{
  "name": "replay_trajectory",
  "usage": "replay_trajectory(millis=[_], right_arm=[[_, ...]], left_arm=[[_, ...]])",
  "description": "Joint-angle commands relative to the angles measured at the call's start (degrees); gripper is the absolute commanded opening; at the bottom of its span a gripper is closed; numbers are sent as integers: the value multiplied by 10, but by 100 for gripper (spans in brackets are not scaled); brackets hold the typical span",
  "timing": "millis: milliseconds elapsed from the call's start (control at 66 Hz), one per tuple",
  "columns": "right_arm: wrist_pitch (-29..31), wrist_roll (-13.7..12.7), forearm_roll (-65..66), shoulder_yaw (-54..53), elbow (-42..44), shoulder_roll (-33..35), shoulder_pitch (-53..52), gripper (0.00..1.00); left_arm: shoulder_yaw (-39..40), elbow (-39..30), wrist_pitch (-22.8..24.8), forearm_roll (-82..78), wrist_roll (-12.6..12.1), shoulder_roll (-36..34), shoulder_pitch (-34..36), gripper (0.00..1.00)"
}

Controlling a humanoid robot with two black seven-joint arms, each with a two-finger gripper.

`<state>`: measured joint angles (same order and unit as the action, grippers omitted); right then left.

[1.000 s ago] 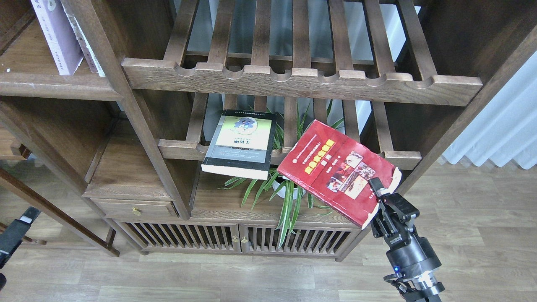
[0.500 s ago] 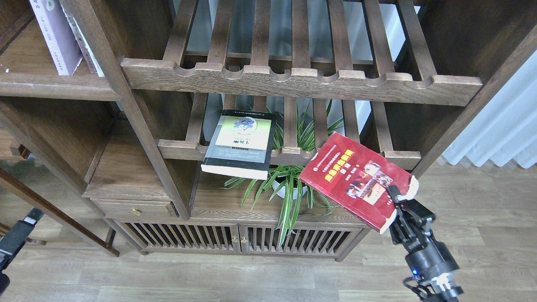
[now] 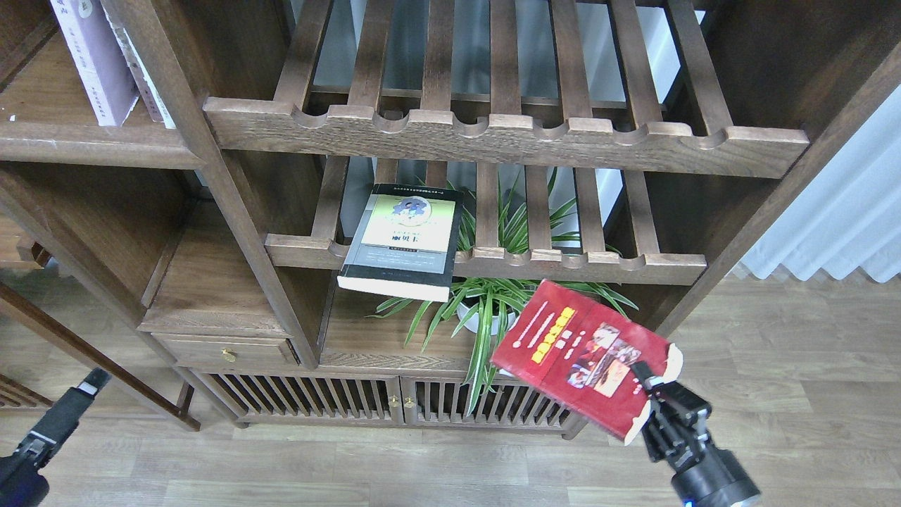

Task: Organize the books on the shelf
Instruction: 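Pull the red book out and lower it with the right gripper, then grasp the red book with the left gripper beside the right gripper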

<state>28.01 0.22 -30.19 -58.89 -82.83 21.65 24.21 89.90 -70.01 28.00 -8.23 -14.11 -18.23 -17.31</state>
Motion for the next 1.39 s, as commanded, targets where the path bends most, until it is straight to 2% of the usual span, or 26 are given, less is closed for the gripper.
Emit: replay_trajectory(millis=[0, 424, 621, 894, 1182, 1273, 1379], right_arm=[[0, 1, 6, 31, 14, -27, -22, 6], [0, -1, 59, 79, 101, -147, -62, 5], [0, -1, 68, 114, 123, -188, -75, 5], [0, -2, 94, 134, 130, -212, -72, 5], [0, -2, 103, 135, 130, -217, -65, 6], [0, -2, 104, 135, 130, -217, -64, 6], [0, -2, 108, 136, 130, -217, -62, 6]], left_arm=[[-34, 7, 0, 12, -1, 18, 1, 99], [-178, 1, 0, 129, 1, 59, 7, 99], [-223, -1, 0, 133, 2, 112, 13, 99], [-272, 0, 0, 133, 2, 182, 33, 99], [-334, 7, 0, 132, 3, 182, 37, 98], [-335, 7, 0, 133, 7, 182, 37, 95], [-338, 7, 0, 133, 29, 182, 38, 85]])
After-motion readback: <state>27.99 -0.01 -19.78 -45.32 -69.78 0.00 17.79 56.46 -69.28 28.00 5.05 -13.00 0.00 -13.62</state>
